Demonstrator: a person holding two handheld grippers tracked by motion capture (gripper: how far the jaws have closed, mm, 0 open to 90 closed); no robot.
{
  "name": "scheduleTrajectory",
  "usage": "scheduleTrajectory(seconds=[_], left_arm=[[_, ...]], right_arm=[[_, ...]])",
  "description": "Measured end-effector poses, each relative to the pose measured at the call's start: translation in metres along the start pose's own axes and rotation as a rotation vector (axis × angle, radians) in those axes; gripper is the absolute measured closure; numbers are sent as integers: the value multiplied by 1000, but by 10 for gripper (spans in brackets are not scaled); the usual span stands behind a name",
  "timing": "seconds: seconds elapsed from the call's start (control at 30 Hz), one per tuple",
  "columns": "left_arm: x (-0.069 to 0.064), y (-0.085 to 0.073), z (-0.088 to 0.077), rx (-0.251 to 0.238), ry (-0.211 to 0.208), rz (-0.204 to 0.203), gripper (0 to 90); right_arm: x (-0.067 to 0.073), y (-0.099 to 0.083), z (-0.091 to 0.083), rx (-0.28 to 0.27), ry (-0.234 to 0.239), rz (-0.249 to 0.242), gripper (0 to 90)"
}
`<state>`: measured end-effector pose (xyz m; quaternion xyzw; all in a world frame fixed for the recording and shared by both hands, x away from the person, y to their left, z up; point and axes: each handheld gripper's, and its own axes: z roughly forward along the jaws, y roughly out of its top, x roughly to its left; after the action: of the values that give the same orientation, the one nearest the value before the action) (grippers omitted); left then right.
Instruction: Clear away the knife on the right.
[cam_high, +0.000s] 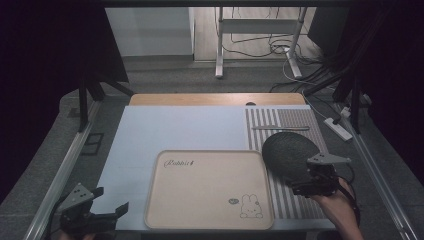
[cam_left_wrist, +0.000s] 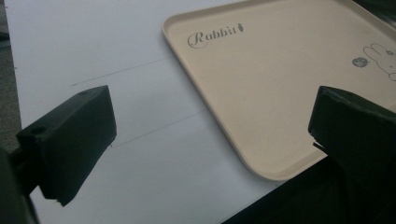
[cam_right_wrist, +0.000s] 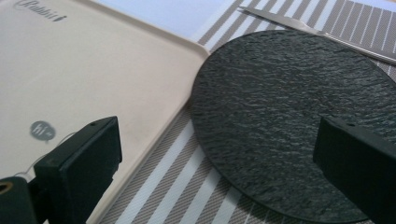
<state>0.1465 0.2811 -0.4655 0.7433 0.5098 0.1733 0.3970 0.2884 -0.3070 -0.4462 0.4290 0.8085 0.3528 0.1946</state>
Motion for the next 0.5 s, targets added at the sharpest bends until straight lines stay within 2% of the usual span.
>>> scheduleTrajectory(seconds=[0.27,0.37,0.5], left_arm=[[0,0,0,-2,-2,-2,12],[0,0,0,-2,-2,-2,12],[1,0,0,-2,-2,-3,12]], right_arm=[[-16,9,17,20,-17,22,16],[-23,12,23,11,-35,43,16],[-31,16,30,10,-40,41,16]])
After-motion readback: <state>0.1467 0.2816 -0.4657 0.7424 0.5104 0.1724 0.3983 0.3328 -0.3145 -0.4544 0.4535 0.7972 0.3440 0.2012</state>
